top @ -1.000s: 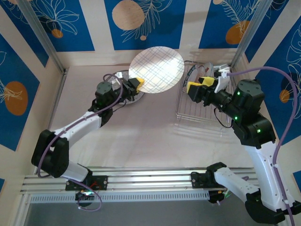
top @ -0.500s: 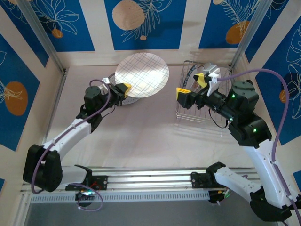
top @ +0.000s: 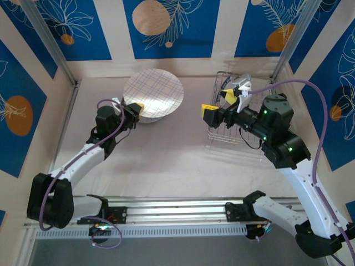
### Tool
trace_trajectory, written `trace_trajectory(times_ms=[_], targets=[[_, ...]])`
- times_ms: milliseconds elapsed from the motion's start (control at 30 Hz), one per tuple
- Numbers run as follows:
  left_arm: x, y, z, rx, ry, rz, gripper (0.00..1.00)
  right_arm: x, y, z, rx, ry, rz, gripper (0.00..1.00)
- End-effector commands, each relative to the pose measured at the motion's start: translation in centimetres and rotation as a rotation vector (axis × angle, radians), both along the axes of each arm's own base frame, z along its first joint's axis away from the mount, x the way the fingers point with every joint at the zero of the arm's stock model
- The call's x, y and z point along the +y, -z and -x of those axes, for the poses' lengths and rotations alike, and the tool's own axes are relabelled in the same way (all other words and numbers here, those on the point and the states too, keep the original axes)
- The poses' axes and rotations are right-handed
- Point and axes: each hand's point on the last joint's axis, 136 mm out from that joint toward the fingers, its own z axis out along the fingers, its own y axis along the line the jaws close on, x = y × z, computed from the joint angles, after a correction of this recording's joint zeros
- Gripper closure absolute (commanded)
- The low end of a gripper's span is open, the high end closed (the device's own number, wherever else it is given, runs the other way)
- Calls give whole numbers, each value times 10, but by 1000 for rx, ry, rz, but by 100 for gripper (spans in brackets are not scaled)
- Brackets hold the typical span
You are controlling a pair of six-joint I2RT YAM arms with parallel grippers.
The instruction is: Unload the plates from the dish rack
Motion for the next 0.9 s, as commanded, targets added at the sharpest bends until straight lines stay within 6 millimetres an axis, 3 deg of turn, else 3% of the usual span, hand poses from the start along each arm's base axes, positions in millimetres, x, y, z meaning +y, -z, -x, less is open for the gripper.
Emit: trace_trajectory(times_ms=[0, 333, 867], targets=[[25, -5, -6, -85, -103, -54, 100, 5, -17, 5, -28, -30, -63, 0], [51, 34, -16, -63, -202, -40, 100, 7, -13, 5, -24, -41, -70, 0], [59, 74, -39, -33, -219, -9, 100, 9, -11, 4, -13, -43, -64, 0]])
